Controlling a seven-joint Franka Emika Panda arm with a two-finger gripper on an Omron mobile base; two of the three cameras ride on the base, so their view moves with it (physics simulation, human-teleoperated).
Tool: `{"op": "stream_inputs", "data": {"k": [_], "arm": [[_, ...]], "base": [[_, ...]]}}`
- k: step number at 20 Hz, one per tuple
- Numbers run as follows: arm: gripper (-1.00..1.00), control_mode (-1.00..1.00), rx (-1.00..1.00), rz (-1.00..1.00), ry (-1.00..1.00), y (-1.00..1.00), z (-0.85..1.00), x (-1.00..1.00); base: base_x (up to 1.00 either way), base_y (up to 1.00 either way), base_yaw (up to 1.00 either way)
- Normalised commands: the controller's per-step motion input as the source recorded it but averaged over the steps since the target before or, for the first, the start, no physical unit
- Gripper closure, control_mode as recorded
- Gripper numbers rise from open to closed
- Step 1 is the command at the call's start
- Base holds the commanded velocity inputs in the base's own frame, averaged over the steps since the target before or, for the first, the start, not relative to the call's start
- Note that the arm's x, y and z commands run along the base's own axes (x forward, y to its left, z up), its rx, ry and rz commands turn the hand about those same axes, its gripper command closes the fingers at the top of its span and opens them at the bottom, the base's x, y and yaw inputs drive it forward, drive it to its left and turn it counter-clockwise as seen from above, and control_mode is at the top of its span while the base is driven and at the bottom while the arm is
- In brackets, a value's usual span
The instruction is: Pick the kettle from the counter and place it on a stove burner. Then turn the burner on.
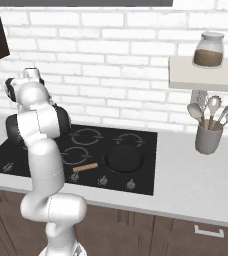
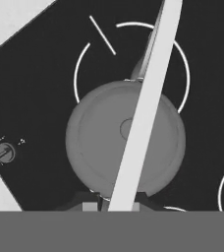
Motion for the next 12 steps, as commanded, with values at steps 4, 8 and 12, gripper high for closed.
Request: {"op": "stream_inputs", "data": {"k": [4,8,12], "arm": [[1.0,-1.0,0.0,0.04,-0.22,0.33,0.0,0.05],[1.0,-1.0,0.0,0.05,-0.15,0.41,0.0,0.17],[1.0,-1.0,0.0,0.04,-0.01,0.43,-0.05,0.36]], "base": [[0.0,0.0,0.0],[0.0,0.0,0.0],[0.0,0.0,0.0]]}}
